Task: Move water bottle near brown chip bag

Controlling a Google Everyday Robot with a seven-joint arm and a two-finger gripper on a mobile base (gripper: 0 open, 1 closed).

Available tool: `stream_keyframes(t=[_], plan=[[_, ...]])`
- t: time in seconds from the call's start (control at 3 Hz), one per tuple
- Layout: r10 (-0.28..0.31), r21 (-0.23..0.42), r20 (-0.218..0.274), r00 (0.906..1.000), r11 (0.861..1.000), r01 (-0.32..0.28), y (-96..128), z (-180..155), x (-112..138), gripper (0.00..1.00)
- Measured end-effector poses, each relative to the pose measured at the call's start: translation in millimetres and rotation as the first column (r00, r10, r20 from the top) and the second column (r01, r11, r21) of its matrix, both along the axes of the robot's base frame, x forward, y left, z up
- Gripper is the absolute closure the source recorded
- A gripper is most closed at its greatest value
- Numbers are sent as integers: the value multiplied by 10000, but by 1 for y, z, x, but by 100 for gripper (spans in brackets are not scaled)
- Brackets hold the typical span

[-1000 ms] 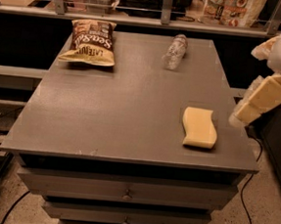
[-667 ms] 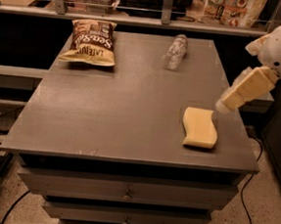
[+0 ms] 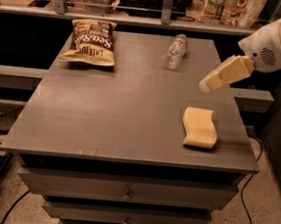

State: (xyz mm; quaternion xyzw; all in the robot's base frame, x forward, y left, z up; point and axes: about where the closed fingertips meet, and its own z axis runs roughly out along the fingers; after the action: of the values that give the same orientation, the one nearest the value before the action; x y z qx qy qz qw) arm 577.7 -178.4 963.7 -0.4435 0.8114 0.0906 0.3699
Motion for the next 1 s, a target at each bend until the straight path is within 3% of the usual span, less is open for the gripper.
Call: stream_keyframes(t=[0.33, 0.67, 1.0], plan=[[-162, 777, 228, 9996, 9969, 144, 3, -5, 33, 0], [79, 1340, 300, 9995, 9909, -119, 16, -4, 68, 0], [82, 1337, 290, 9995, 9909, -120, 16, -5, 68, 0]])
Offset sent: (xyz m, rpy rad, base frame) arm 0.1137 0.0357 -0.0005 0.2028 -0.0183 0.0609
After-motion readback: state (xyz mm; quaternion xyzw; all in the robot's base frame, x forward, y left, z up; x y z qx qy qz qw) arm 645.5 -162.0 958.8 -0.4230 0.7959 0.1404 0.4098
